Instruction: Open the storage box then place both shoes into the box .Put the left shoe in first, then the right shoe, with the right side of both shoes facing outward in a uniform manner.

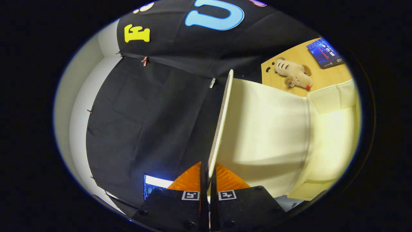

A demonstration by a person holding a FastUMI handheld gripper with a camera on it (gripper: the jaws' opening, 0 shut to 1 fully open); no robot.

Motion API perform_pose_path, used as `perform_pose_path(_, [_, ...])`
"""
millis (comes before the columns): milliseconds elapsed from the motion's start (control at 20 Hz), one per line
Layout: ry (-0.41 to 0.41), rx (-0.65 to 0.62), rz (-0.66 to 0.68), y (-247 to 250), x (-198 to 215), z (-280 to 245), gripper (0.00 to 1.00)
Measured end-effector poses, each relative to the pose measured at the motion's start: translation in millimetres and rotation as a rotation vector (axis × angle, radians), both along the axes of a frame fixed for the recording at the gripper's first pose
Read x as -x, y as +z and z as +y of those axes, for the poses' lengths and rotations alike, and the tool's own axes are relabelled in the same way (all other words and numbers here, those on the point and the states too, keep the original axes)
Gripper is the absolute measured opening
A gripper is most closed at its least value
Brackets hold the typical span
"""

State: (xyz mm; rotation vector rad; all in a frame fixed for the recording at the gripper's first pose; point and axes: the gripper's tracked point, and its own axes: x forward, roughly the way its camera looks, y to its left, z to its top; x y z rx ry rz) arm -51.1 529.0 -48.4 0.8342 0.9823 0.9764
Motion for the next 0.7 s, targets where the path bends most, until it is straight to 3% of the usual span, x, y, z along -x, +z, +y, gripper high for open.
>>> perform_pose_path(550, [0.038, 0.105, -0.049, -55, 3, 60, 0.08])
perform_pose_path(650, [0.028, 0.099, -0.083, -46, 1, 55, 0.14])
perform_pose_path(700, [0.026, 0.114, -0.108, -47, -2, 53, 0.31])
